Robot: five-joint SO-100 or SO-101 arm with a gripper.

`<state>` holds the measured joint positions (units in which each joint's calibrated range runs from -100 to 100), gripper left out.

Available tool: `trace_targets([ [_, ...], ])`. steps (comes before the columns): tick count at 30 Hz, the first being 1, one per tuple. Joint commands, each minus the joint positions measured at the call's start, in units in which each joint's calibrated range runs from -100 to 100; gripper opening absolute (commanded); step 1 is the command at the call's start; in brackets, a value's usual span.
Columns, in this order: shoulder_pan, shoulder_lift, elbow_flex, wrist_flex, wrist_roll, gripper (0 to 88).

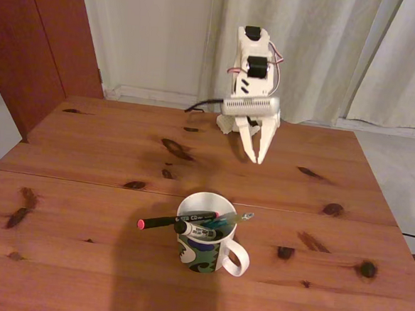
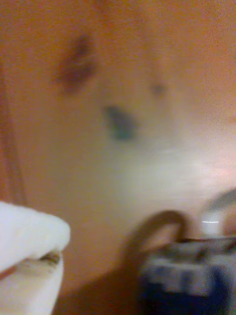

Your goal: Clean up the desk and place the pens and markers into the cup

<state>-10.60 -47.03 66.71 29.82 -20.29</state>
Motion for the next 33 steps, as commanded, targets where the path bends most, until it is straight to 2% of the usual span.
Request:
trace_targets([
  [1, -1.99, -7.95, 7.23, -0.62, 0.28, 1.2],
  [5, -2.95, -13.25, 14.72, -0.36, 0.96, 1.2],
  [10, -2.79, -19.54, 21.75, 7.21, 5.57, 1.2],
  [19, -2.95, -32.03, 26.44, 25.36, 5.89, 1.2],
  [26, -2.79, -43.78, 33.2, 33.19, 5.63, 1.5],
  [30, -2.79, -49.66, 32.93, 43.17, 5.57, 1.5],
  [33, -2.87, -51.23, 32.93, 45.4, 5.57, 1.5],
])
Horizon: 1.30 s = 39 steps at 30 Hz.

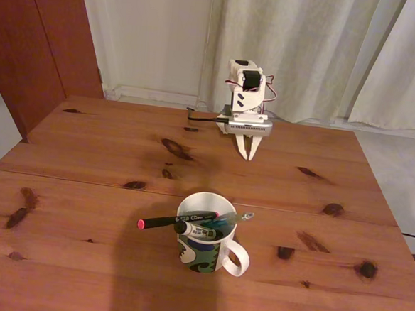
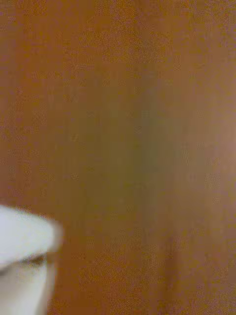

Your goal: Clean up the desk and place the pens and markers into the cup

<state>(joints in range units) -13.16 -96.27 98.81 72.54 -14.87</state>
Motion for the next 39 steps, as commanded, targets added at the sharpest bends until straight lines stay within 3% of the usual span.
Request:
trace_targets([
  [1, -0.22, -2.07, 0.83, 2.68, 0.15, 1.5],
  [39, 0.34, -2.07, 0.83, 2.86, 0.2, 1.5],
])
